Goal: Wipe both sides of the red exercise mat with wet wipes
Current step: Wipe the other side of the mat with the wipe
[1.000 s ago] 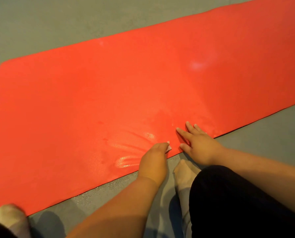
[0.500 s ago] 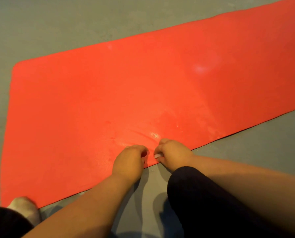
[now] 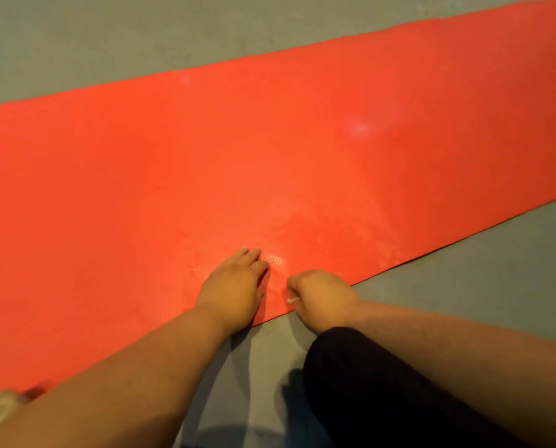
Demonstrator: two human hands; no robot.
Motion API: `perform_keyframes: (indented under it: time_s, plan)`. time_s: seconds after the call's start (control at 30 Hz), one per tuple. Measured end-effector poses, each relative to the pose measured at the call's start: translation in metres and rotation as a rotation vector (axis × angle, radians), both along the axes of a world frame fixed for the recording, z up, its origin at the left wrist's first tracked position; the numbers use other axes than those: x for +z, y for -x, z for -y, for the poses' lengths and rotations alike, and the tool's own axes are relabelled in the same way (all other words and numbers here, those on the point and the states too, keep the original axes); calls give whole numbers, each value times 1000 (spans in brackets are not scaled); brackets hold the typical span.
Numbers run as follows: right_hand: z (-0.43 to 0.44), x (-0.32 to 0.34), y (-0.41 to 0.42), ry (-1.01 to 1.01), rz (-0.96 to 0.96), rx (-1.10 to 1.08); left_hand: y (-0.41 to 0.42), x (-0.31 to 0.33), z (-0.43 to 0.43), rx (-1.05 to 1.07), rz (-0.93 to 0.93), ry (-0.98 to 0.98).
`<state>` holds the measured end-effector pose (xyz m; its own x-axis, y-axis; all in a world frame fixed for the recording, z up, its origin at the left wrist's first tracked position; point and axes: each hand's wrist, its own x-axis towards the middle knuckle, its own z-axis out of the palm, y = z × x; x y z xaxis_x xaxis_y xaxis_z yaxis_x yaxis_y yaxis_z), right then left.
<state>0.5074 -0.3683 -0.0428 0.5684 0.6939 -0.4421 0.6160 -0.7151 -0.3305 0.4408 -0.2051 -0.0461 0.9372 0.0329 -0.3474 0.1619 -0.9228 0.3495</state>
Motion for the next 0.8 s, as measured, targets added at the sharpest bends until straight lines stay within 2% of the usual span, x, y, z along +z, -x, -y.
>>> perform_keyframes:
  time_s: [0.03,0.17,0.23,0.33,0.43,0.5,0.57,0.7,0.8]
  plan:
    - [4,-1,-6,0,-1,-33,-3,-1,0,2,3,-6]
    - [65,4,-70,87,120,-478,-15,-10,-8,20,8,-45]
    - [86,7,-88,154,207,-571,-23,-10,-11,36,-13,-82]
    - [68,2,-72,93,206,-504,-38,-8,-12,84,-80,-113]
    - [29,-6,-36,-11,1,-262,-51,-9,-20,81,-127,-106]
    - [17,-7,-25,-12,-73,-122,-54,-12,-28,56,-106,-119]
    - [31,-6,-39,9,-33,-225,-55,-12,-32,63,-77,-119]
    - [80,0,-89,64,196,-597,-50,-15,-32,60,-59,-110]
    - [55,-3,-77,70,191,-470,-50,-13,-31,62,-71,-95]
